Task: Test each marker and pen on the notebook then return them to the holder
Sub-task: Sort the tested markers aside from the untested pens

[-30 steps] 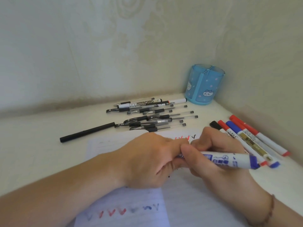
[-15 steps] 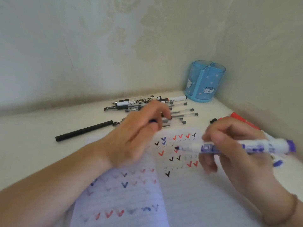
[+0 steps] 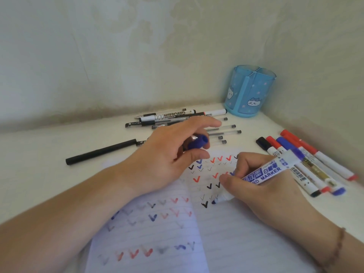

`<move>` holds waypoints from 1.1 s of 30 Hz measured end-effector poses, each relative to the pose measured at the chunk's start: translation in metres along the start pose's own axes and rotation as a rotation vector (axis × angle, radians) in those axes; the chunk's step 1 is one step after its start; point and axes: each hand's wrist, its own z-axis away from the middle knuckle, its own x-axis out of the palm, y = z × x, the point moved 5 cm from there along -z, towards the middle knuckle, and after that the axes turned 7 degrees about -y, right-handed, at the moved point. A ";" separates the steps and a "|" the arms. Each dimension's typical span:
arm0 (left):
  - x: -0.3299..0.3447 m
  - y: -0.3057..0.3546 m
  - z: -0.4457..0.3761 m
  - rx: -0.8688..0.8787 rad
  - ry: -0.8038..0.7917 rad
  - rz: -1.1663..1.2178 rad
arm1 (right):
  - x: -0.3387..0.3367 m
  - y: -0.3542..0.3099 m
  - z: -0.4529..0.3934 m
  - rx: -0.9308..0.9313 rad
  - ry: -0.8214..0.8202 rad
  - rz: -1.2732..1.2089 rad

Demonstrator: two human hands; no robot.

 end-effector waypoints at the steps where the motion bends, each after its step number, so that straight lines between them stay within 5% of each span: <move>1: 0.000 0.000 0.000 -0.007 0.014 0.013 | 0.000 0.001 0.000 0.000 -0.002 0.001; 13: -0.002 0.000 0.000 -0.021 0.016 0.023 | 0.000 0.002 -0.002 0.011 -0.015 0.031; 20: 0.001 -0.001 0.002 -0.032 -0.025 0.007 | -0.019 0.001 -0.003 -0.009 0.124 -0.474; 33: 0.006 0.013 0.002 0.095 -0.049 -0.031 | -0.010 0.001 -0.003 -0.044 -0.093 -0.552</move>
